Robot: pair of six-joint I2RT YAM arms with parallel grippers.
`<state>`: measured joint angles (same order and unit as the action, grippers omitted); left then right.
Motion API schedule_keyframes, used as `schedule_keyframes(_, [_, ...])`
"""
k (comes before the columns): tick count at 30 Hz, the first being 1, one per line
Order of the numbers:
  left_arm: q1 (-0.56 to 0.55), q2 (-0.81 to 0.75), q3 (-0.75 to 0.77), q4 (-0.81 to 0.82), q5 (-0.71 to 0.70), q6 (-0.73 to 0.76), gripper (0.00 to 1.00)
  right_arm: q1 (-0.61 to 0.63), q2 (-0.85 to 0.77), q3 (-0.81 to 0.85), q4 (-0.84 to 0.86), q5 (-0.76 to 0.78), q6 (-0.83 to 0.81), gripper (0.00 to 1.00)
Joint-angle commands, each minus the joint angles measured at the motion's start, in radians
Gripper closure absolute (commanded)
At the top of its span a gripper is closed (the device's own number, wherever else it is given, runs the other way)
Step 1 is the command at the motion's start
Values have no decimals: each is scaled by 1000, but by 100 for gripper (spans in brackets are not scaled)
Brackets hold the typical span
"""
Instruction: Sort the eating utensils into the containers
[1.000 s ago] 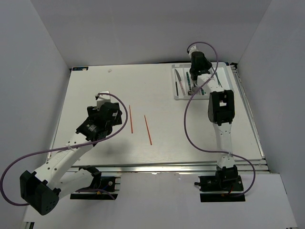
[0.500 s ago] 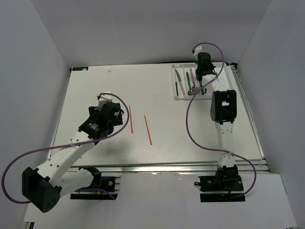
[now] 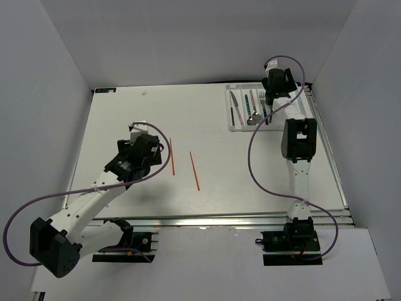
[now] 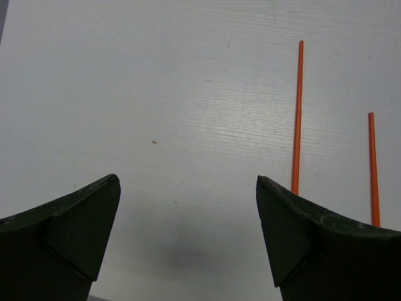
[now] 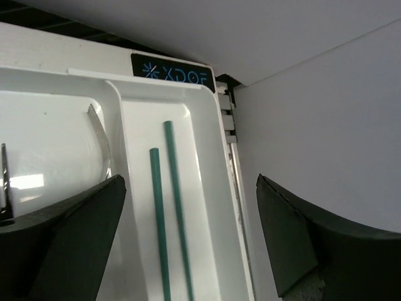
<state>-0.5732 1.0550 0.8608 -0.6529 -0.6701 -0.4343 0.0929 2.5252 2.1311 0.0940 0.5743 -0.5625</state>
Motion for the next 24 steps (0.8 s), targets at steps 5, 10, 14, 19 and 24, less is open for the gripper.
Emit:
schedule_keyframes(5, [-1, -7, 10, -17, -60, -15, 2, 141, -300, -87, -78, 148, 316, 11])
schedule_keyframes(10, [1, -16, 24, -42, -137, -41, 2, 238, -608, -437, -252, -616, 720, 11])
schedule_keyframes(14, [3, -65, 18, -39, -183, -53, 2, 518, -720, -718, -264, -271, 886, 11])
schedule_keyframes(19, [3, -63, 23, -48, -180, -57, 2, 741, -754, -844, -327, -113, 990, 11])
schedule_keyframes(24, [3, -59, 17, -39, -143, -44, 2, 837, -705, -817, -468, -206, 1010, 40])
